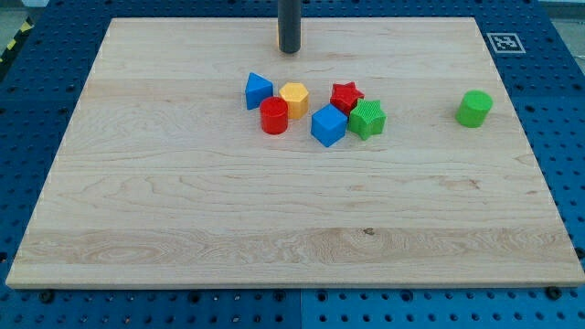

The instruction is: Move your arm closer to the yellow hexagon

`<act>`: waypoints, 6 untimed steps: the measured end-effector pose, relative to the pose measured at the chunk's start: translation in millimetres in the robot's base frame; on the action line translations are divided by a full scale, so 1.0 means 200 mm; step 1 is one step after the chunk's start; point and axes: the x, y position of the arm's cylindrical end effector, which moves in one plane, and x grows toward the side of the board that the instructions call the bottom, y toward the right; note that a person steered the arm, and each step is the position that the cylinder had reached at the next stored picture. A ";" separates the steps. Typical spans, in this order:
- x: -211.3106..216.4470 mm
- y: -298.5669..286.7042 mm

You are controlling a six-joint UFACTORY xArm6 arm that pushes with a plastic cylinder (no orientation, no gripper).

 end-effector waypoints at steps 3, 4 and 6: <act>0.13 -0.01; 0.31 0.00; 0.60 0.43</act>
